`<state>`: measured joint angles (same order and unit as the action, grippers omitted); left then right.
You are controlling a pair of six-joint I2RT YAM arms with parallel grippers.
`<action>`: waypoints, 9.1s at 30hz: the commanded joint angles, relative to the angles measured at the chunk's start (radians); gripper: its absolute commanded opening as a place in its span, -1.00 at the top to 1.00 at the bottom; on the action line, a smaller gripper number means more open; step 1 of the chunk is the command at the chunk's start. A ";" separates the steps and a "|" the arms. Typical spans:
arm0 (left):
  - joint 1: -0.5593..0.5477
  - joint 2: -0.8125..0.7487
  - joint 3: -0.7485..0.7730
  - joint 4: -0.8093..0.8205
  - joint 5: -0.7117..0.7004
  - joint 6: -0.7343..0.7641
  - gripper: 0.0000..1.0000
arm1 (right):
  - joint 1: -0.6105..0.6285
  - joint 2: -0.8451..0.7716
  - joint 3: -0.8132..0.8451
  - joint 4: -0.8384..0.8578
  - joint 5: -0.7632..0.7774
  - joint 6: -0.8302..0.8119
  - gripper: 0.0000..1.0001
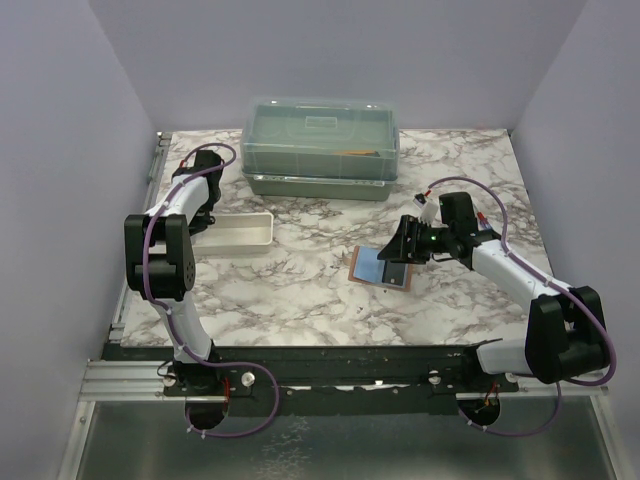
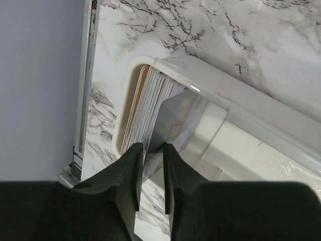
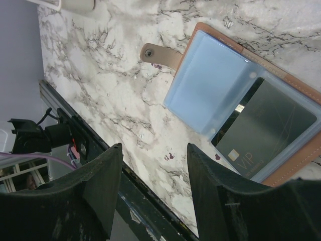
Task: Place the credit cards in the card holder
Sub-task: Pick up the credit card from the storage box, then insert the credit card into the card holder.
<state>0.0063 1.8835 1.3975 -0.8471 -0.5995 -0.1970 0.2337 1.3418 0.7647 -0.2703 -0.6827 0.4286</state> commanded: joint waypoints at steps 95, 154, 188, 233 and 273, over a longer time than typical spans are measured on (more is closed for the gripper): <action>-0.597 -0.088 -0.566 1.333 1.369 -0.783 -0.21 | -0.121 -0.257 -0.427 0.437 -0.060 0.463 0.99; -0.812 0.169 -0.145 0.446 0.495 -0.337 -0.22 | -0.212 0.122 -0.238 0.272 -0.048 0.137 0.99; -0.753 0.126 -0.015 0.390 0.690 -0.315 -0.57 | -0.211 0.116 -0.216 0.257 -0.099 0.138 0.99; -0.706 0.019 -0.032 0.298 0.614 -0.333 -0.46 | -0.145 0.164 -0.144 0.143 -0.028 0.152 0.99; -0.873 0.099 0.275 0.147 0.488 -0.255 -0.66 | -0.123 0.172 -0.124 0.139 -0.021 0.146 0.99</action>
<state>-0.8642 1.9488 1.6413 -0.6403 -0.2047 -0.4782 0.1040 1.5185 0.6209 -0.1200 -0.7235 0.5835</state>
